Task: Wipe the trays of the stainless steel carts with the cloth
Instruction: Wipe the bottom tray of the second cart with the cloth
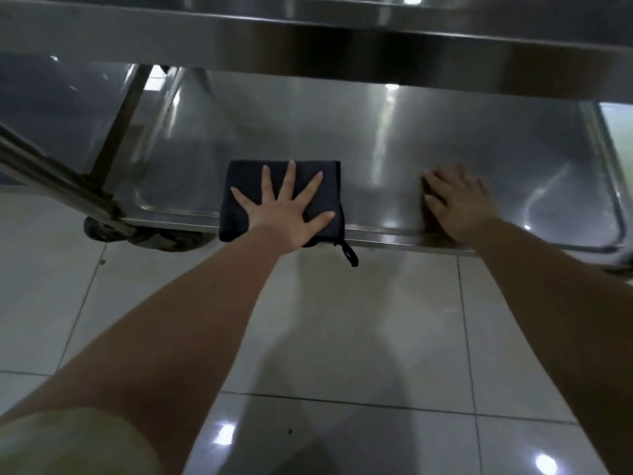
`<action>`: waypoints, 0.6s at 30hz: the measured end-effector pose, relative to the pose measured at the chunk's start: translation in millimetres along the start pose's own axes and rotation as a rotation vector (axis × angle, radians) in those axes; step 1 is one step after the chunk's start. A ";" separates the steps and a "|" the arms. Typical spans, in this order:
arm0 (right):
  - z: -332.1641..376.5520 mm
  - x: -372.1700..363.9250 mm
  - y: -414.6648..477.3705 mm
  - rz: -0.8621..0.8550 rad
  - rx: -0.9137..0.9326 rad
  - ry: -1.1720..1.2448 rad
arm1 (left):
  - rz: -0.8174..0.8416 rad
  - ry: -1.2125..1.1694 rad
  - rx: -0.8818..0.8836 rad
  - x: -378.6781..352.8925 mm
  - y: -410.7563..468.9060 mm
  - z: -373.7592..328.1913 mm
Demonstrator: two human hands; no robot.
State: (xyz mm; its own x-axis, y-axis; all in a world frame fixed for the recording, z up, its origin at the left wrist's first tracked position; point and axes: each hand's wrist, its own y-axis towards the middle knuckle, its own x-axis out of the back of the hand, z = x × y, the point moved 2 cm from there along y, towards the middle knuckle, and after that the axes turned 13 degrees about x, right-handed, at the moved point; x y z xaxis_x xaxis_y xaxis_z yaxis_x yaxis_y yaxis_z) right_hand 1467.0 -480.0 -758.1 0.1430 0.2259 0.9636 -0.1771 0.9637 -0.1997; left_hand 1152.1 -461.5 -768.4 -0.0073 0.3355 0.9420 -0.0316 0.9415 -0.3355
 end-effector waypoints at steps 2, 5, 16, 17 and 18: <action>-19.1 -9.5 -25.4 0.047 -0.117 -0.038 | 0.000 0.003 0.010 0.3 -0.5 0.5; -17.3 -21.7 -36.0 0.048 -0.156 -0.032 | -0.001 0.005 0.030 0.6 -0.2 -1.6; -14.7 -14.9 -35.9 -0.178 -0.203 0.345 | 0.014 0.014 -0.116 -1.4 -24.3 -160.8; -13.6 -11.3 -35.9 -0.214 -0.229 0.448 | 0.033 0.020 -0.136 -2.2 -29.8 -184.0; -14.6 -7.5 -36.2 -0.250 -0.276 0.588 | 0.061 0.026 -0.148 -2.9 -34.5 -202.6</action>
State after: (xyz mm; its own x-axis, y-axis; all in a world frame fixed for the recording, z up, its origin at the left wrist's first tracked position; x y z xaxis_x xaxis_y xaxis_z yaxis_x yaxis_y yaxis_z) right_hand 1486.5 -514.5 -760.7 0.6648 -0.0429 0.7457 0.1727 0.9801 -0.0976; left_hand 1355.7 -488.4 -760.4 0.0217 0.3907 0.9203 0.1156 0.9133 -0.3905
